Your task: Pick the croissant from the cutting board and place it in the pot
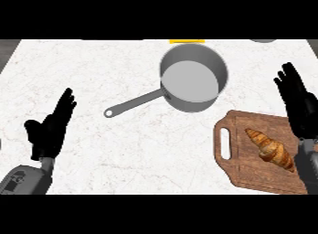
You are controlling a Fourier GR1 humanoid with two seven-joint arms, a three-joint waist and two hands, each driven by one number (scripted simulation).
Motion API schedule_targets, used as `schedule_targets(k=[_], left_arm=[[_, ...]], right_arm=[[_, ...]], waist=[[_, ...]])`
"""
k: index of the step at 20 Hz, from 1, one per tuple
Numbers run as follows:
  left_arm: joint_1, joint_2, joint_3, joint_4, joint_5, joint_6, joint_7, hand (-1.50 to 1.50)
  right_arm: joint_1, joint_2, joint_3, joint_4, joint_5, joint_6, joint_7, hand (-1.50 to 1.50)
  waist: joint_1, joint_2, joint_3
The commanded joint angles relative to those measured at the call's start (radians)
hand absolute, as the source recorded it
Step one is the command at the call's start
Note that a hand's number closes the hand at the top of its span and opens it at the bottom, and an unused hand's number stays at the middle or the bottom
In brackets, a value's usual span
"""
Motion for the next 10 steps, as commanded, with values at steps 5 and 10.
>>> schedule_targets(k=[5,10], left_arm=[[0.0,-0.034,-0.099,0.026,-0.018,-0.098,0.043,0.0],[0.026,-0.011,-0.099,0.008,0.031,-0.166,0.098,0.0]], right_arm=[[0.054,-0.148,0.251,-0.05,-0.006,0.511,-0.083,1.5],[0.179,-0.149,0.094,-0.154,0.159,0.248,-0.554,-1.5]], waist=[[-0.005,-0.011,0.01],[-0.057,-0.027,0.015]])
